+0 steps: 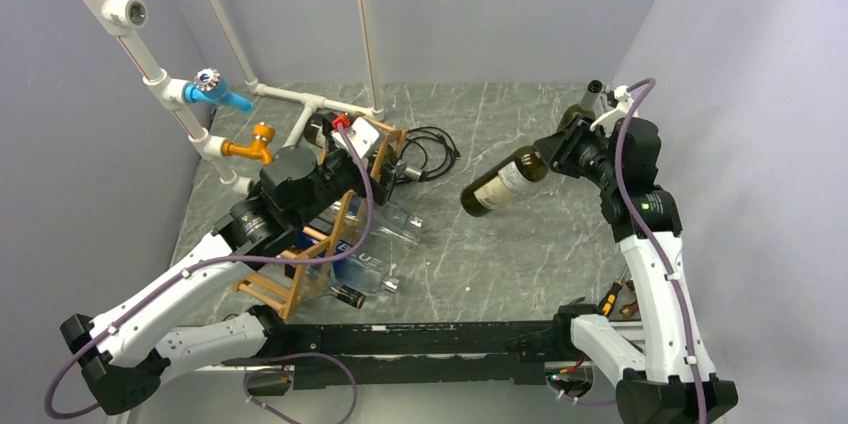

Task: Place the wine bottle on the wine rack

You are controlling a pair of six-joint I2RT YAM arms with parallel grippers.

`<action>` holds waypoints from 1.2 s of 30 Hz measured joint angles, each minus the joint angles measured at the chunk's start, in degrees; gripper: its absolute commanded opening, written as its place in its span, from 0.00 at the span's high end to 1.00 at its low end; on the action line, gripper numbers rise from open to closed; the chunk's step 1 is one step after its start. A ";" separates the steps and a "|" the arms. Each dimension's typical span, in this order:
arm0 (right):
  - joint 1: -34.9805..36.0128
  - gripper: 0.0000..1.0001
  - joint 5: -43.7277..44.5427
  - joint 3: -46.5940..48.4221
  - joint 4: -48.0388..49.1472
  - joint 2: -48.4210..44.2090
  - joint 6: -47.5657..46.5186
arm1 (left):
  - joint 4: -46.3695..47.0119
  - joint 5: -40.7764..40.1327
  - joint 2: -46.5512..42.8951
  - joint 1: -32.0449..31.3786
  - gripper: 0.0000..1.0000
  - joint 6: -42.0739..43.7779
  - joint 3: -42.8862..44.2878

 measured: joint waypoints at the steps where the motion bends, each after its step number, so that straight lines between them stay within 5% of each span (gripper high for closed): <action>1: 0.00 1.00 -2.23 0.22 0.94 -0.52 2.05 | -0.17 1.40 0.11 -0.11 0.00 -0.50 0.02; 9: 0.17 1.00 -11.41 -6.14 17.07 -4.35 23.26 | -0.55 3.93 -0.48 -0.94 0.00 -4.61 0.83; 19: 3.52 1.00 -4.87 -16.04 33.55 -4.96 43.34 | 1.92 -4.48 -9.46 -0.94 0.00 -5.38 -1.09; 30: 31.12 1.00 19.56 -15.47 48.74 6.91 43.58 | 5.51 -13.22 -13.05 -0.94 0.00 -1.07 -2.95; 36: 37.33 1.00 27.34 -11.85 55.39 18.99 40.63 | 6.69 -17.18 -15.69 -0.94 0.01 2.91 -5.07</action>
